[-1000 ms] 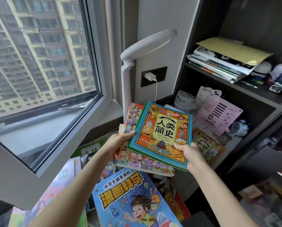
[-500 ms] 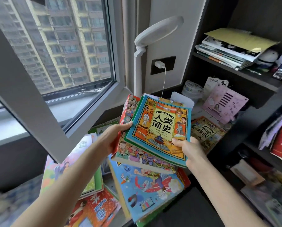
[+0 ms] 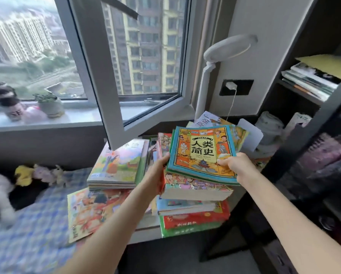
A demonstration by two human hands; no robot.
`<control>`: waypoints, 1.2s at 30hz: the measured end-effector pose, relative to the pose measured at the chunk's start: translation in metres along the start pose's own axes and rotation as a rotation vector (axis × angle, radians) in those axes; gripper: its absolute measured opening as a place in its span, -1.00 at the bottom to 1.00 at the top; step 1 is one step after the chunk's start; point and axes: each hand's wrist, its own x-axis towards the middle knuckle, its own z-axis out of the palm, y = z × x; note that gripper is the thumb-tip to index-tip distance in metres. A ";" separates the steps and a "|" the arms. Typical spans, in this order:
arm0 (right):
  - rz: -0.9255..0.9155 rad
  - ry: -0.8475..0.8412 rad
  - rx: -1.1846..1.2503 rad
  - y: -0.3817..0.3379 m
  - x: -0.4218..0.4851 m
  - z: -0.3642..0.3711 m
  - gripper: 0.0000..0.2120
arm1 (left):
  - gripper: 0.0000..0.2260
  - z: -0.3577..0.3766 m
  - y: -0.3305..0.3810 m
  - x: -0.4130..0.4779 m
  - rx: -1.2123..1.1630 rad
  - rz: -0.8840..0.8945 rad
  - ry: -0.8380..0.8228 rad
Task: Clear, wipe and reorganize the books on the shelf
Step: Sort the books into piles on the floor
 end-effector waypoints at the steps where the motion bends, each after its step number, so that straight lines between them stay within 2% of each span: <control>1: 0.007 -0.018 -0.025 0.002 0.000 0.004 -0.72 | -0.44 -0.002 -0.008 0.005 0.222 0.015 0.089; 2: 0.020 -0.034 -0.049 0.005 0.001 0.008 -0.73 | -0.33 -0.006 -0.015 0.008 0.502 0.033 0.203; 3: 0.035 -0.056 -0.070 0.010 0.001 0.013 -0.71 | -0.30 -0.011 -0.021 0.012 0.741 0.050 0.336; 4: 0.047 -0.069 -0.078 0.015 0.003 0.017 -0.69 | -0.33 -0.016 -0.025 0.019 0.845 0.078 0.401; 5: 0.052 -0.076 -0.080 0.019 0.006 0.020 -0.68 | -0.36 -0.018 -0.026 0.022 0.864 0.088 0.392; 7: 0.046 -0.093 -0.080 0.025 0.012 0.022 -0.70 | -0.37 -0.021 -0.027 0.026 0.749 0.034 0.307; 11: 0.126 -0.173 -0.062 0.037 0.021 0.017 -0.72 | -0.24 -0.029 -0.029 0.012 0.514 -0.146 0.143; 15: 0.165 -0.229 -0.020 0.037 0.021 0.016 -0.74 | -0.28 -0.032 -0.026 -0.002 0.293 -0.172 0.049; 19: 0.208 -0.279 0.112 0.037 0.016 0.018 -0.89 | -0.26 -0.034 -0.025 0.002 0.196 -0.179 0.044; 24: 0.258 -0.263 0.229 0.042 0.007 0.020 -0.83 | -0.29 -0.032 -0.034 0.019 0.075 -0.212 0.047; 29: 0.300 -0.213 0.332 0.061 -0.015 0.020 -0.86 | -0.31 -0.041 -0.039 0.025 0.074 -0.186 -0.042; 30: 0.312 -0.200 0.350 0.065 -0.020 0.019 -0.85 | -0.26 -0.044 -0.039 0.027 0.085 -0.184 -0.053; 31: 0.323 -0.187 0.368 0.071 -0.025 0.018 -0.85 | -0.20 -0.047 -0.041 0.027 0.107 -0.196 -0.082; 36: 0.297 -0.147 0.364 0.086 -0.041 0.014 -0.80 | -0.13 -0.043 -0.037 0.027 0.226 -0.306 -0.183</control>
